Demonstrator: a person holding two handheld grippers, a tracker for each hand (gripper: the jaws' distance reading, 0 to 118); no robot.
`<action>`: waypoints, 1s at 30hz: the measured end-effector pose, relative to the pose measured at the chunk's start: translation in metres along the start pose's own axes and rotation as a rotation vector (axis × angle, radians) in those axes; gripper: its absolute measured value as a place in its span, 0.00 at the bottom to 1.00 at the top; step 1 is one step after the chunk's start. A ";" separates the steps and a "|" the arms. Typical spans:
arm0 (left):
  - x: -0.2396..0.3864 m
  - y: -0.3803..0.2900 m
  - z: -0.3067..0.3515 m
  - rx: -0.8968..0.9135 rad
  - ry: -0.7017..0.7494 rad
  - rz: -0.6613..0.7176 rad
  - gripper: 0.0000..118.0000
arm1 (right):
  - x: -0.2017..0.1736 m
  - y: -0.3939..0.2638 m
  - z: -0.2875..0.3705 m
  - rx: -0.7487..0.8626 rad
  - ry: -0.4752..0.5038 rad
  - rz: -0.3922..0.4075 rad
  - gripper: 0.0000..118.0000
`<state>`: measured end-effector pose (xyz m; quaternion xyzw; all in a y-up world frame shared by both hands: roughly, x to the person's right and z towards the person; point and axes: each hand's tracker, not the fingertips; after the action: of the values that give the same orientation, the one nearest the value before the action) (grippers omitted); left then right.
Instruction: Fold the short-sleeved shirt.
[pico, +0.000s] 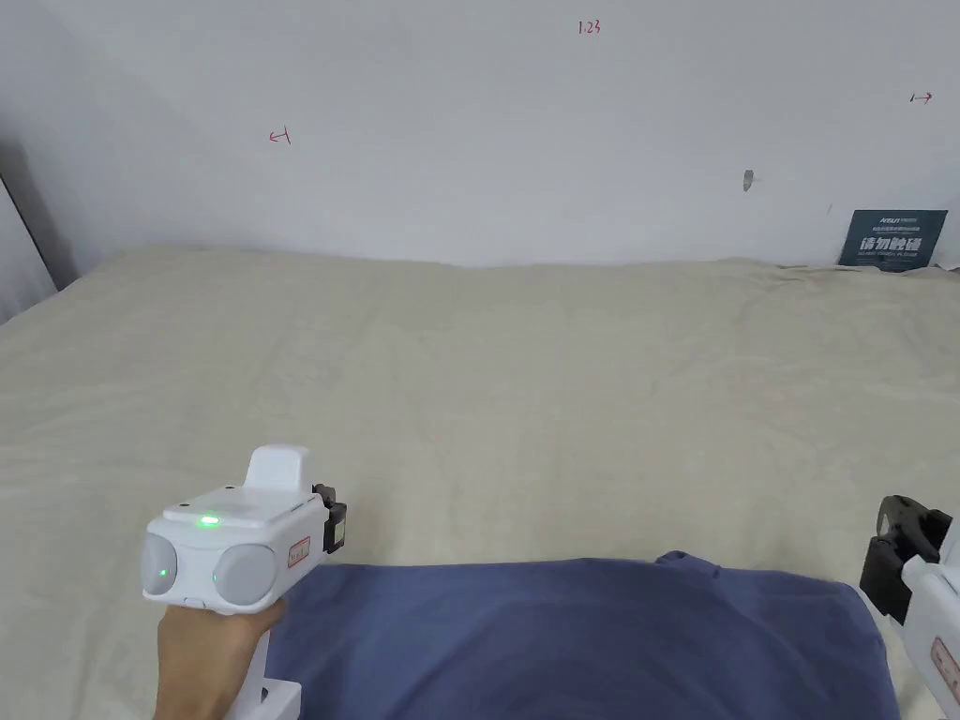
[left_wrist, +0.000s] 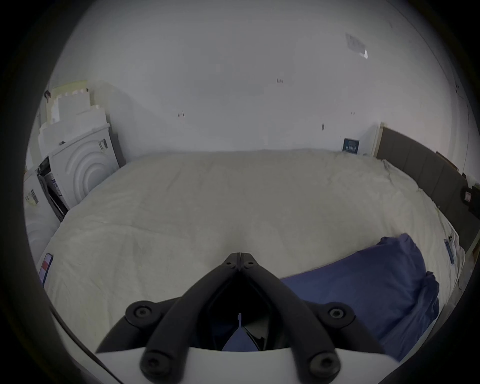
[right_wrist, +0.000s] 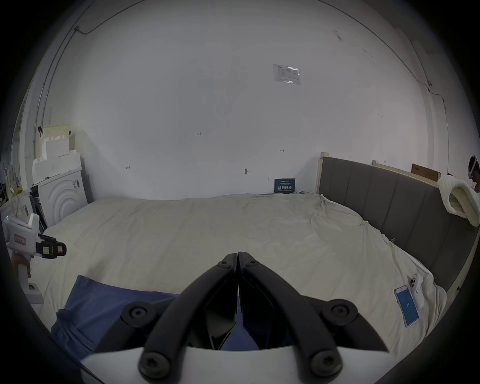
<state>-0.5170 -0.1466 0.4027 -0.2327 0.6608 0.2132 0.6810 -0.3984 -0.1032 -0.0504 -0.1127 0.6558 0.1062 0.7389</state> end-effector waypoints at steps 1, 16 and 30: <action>-0.005 0.003 -0.012 -0.040 -0.007 0.012 0.00 | 0.000 0.000 -0.003 -0.004 -0.001 0.001 0.00; -0.051 -0.014 -0.116 -0.401 0.017 0.123 0.69 | 0.002 -0.018 -0.040 -0.082 -0.007 0.007 0.00; -0.044 -0.024 -0.120 -0.460 -0.004 0.062 0.02 | 0.013 -0.030 -0.046 -0.136 -0.007 -0.010 0.00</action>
<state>-0.6006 -0.2368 0.4456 -0.3608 0.6004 0.3795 0.6045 -0.4313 -0.1453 -0.0682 -0.1658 0.6441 0.1473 0.7321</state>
